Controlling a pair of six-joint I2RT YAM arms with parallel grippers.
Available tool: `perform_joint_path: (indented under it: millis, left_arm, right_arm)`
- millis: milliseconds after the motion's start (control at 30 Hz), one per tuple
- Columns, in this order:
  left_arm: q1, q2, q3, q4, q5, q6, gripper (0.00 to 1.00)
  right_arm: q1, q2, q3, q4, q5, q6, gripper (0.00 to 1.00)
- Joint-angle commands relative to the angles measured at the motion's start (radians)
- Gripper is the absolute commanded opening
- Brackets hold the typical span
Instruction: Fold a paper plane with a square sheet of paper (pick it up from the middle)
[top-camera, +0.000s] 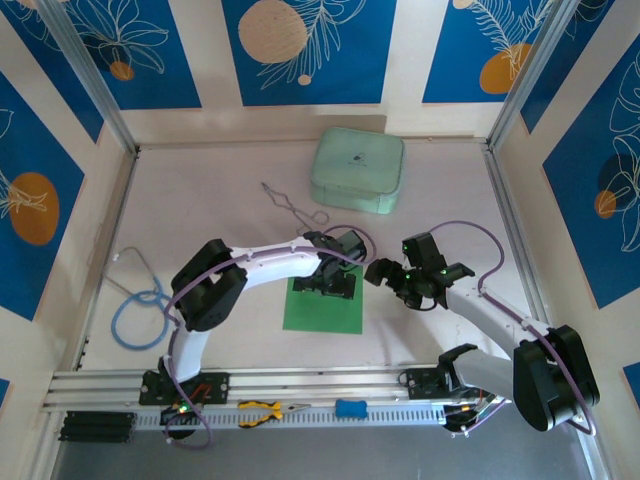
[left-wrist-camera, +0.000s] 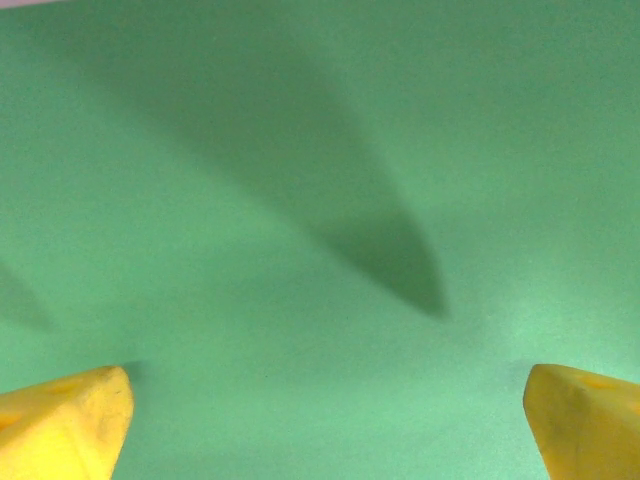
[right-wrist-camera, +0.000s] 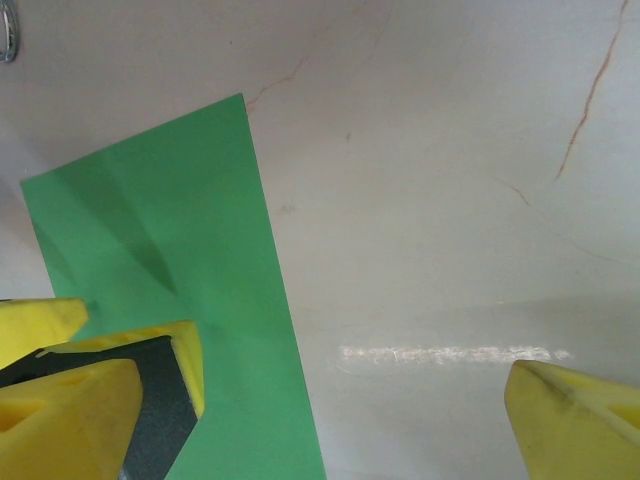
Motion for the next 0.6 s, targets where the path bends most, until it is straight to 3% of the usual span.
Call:
perform_joint_path:
  millis: [0,567]
  left_arm:
    - [-0.008,0.012,0.007,-0.02,0.017,-0.025,1.0]
    - [-0.007,0.051,-0.051,0.008,0.015,-0.034,0.95]
  right_arm:
    - [-0.004,-0.005,0.014,-0.02,-0.005,0.007,0.94]
    - [-0.003,-0.009,0.015,-0.026,0.006,0.009,0.94]
